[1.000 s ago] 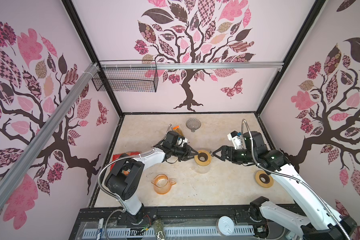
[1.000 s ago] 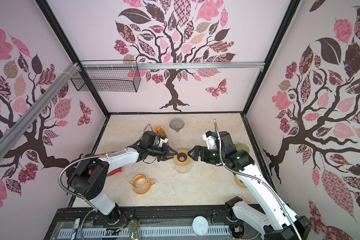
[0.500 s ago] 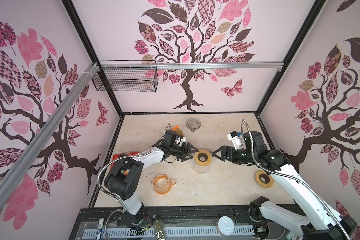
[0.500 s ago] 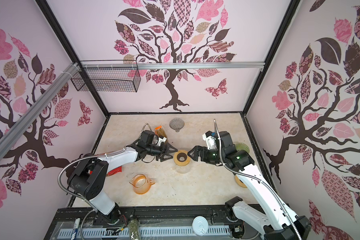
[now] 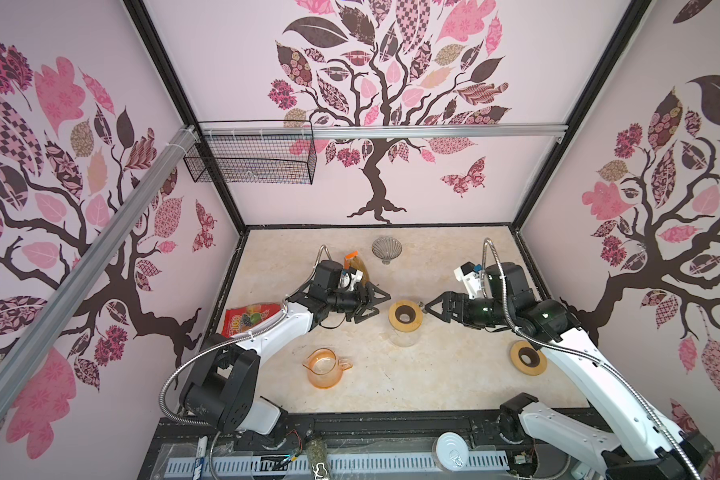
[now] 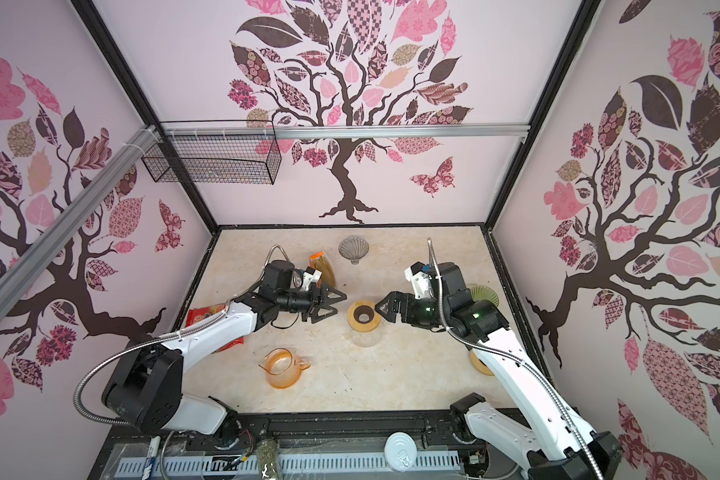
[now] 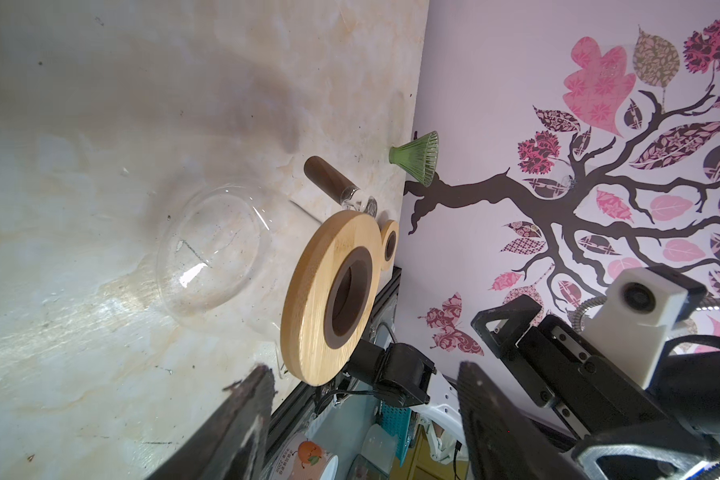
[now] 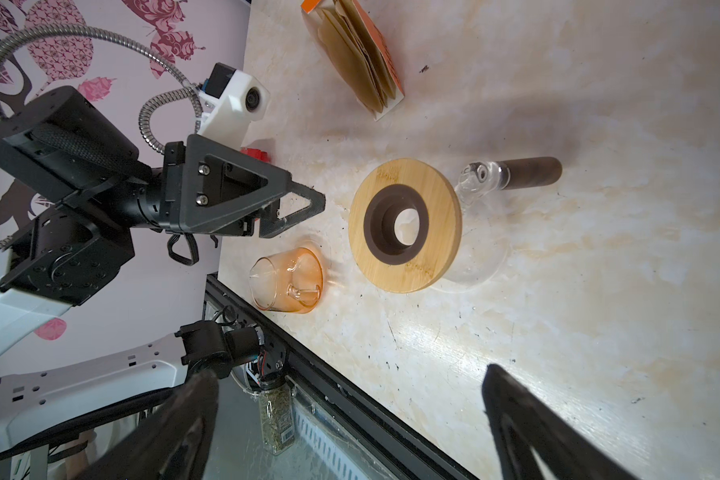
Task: Place the coffee filter in the dripper
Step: 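Lower the bamboo ring onto the carafe mouth and open the left gripper, then draw the open left gripper back from the bamboo ring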
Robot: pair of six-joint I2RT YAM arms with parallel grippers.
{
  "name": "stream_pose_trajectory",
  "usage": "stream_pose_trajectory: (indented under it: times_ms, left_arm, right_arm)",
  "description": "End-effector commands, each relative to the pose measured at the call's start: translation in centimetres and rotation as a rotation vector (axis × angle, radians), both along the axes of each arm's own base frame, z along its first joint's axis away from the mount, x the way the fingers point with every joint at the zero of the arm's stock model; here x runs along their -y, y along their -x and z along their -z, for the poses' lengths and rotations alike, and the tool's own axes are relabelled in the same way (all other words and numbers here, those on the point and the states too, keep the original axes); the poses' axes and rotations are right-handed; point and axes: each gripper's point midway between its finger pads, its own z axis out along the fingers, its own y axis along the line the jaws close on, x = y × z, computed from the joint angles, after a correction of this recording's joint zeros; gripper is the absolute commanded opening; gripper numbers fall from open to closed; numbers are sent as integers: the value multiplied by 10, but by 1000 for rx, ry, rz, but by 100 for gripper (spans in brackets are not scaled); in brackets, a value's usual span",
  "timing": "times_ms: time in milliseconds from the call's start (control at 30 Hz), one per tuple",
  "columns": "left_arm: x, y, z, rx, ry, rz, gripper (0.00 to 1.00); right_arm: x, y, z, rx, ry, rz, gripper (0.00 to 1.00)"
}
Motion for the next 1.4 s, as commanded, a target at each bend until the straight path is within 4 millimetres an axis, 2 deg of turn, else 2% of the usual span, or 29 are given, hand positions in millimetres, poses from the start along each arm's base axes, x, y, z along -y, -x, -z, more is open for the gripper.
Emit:
stream_pose_trajectory:
  times_ms: [0, 233, 433, 1367]
  left_arm:
    - [5, 11, 12, -33, -21, 11, 75]
    - [23, 15, 17, -44, -25, 50, 74]
    - [25, 15, 18, -49, -24, 54, 74]
    - [38, 8, -2, -23, 17, 61, 74]
  right_arm:
    - [-1, -2, 1, 6, -2, -9, 100]
    - [0, -2, 2, 2, 4, -6, 100]
    - [-1, -2, 2, 3, 5, -6, 100]
    - [-2, -1, 4, -3, 5, -16, 100]
